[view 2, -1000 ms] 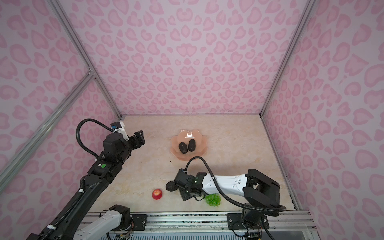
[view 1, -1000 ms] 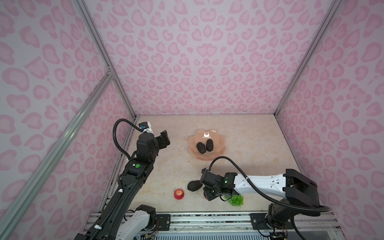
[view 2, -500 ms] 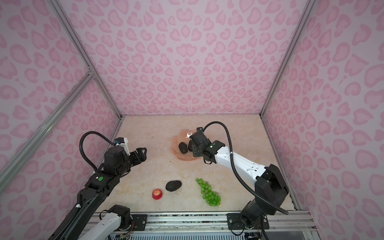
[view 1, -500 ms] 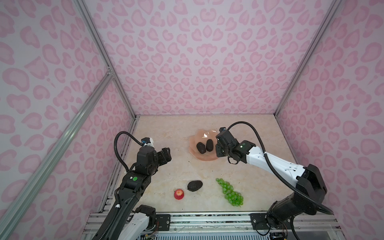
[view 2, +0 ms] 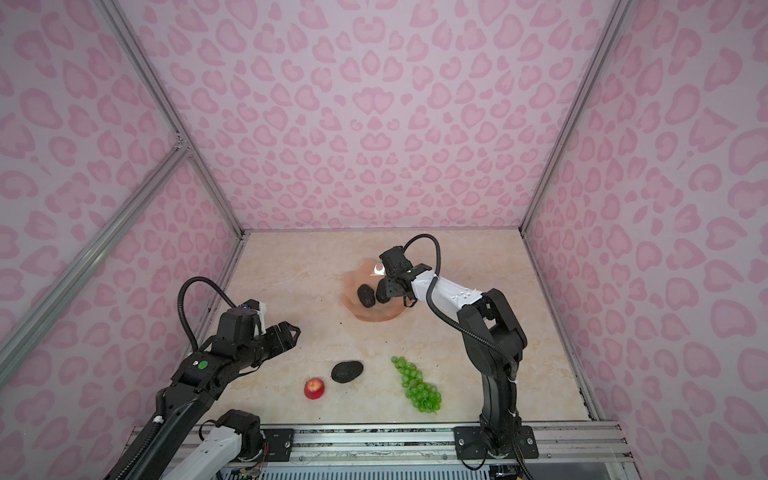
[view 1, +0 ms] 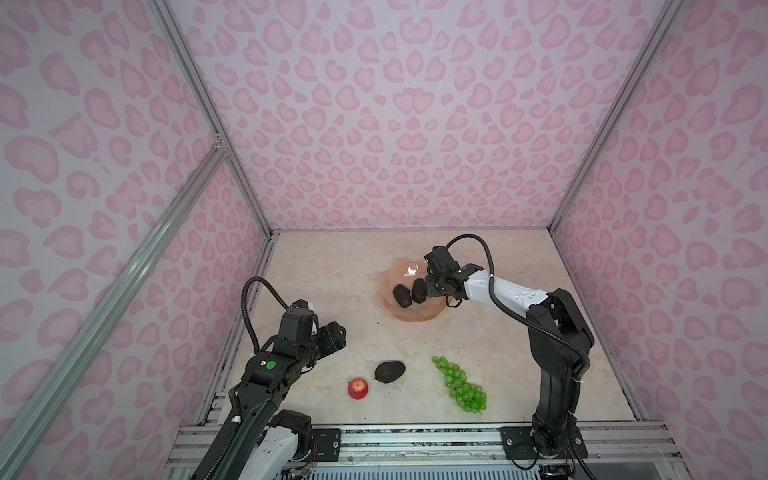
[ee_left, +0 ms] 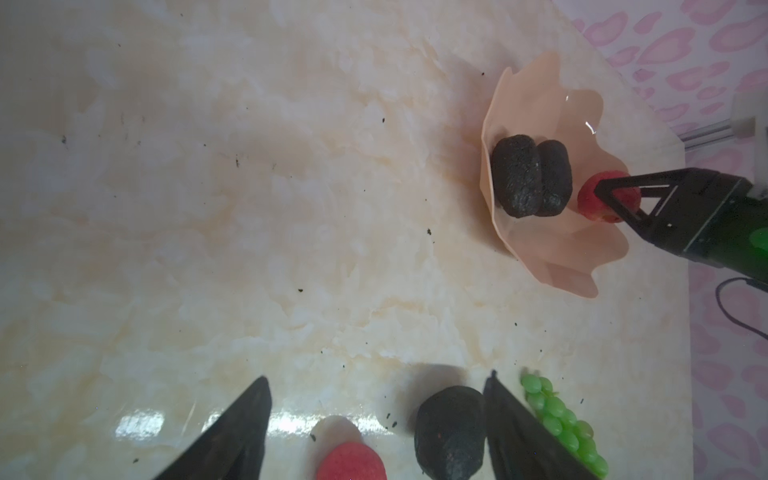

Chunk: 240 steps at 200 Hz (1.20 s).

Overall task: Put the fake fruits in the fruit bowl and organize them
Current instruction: 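Place the red apple in the bowl beside the avocados and open the right gripper, then grasp the other red apple with the left gripper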

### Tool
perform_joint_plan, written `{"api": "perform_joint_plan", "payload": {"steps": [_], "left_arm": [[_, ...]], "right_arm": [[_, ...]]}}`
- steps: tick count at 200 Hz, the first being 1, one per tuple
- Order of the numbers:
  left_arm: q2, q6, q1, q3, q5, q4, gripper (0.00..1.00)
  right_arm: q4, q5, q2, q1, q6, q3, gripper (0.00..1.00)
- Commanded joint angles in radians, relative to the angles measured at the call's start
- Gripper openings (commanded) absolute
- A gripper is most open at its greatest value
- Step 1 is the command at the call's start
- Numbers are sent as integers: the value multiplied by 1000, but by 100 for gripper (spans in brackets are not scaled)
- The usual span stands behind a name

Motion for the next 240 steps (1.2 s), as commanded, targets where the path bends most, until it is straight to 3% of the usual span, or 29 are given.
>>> {"api": "perform_joint_plan", "payload": {"steps": [1, 87, 135, 161, 240], "left_arm": [[18, -29, -11, -12, 47, -38, 79], [70, -88, -148, -60, 31, -65, 77], [105, -110, -222, -85, 42, -54, 75], [130, -126, -256, -102, 47, -47, 74], [183, -152, -331, -139, 59, -37, 73]], "right_arm": [[23, -14, 29, -1, 1, 11, 45], [-2, -35, 66, -9, 4, 86, 68], [25, -31, -80, -21, -7, 59, 79], [58, -29, -191, -26, -9, -35, 86], [58, -5, -388, -41, 21, -183, 89]]}}
